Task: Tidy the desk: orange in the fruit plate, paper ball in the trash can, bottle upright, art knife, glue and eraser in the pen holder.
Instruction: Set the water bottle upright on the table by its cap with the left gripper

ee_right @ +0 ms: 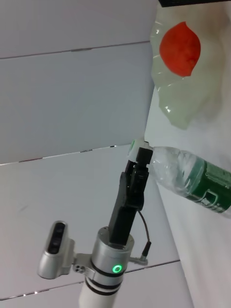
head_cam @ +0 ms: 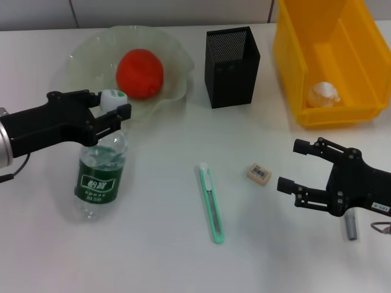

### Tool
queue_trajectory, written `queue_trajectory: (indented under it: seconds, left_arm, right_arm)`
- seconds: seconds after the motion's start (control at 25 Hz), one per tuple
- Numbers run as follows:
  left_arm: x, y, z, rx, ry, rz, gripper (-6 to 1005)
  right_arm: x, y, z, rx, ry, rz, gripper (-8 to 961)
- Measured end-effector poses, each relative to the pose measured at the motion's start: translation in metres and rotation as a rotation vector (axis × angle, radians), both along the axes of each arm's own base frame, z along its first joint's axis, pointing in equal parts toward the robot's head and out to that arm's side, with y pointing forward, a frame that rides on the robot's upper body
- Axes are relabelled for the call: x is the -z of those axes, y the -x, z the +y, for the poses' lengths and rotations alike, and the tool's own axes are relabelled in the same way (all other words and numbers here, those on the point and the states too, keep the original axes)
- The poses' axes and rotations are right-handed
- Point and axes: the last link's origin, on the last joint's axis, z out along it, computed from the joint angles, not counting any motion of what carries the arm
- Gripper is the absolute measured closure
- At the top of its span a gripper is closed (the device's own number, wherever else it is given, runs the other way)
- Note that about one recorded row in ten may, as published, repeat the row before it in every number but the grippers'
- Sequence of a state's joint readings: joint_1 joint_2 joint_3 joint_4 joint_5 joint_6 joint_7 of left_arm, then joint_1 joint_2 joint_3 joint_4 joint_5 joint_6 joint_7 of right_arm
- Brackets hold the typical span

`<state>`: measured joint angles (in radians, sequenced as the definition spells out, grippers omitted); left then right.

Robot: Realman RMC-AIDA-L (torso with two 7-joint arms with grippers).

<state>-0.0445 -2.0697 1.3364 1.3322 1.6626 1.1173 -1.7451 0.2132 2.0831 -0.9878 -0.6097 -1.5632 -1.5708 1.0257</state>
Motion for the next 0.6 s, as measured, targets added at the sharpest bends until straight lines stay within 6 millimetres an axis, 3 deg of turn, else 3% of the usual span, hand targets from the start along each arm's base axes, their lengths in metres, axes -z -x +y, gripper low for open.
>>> queue_trajectory:
  seconds: [0.6]
  left_arm:
    - [-0.0097, 0.0037, -0.0032, 0.065, -0.057, -0.023, 559]
  right_arm:
    - [-0.0010, 0.0018, -0.0001, -0.001, 0.009, 0.010, 100]
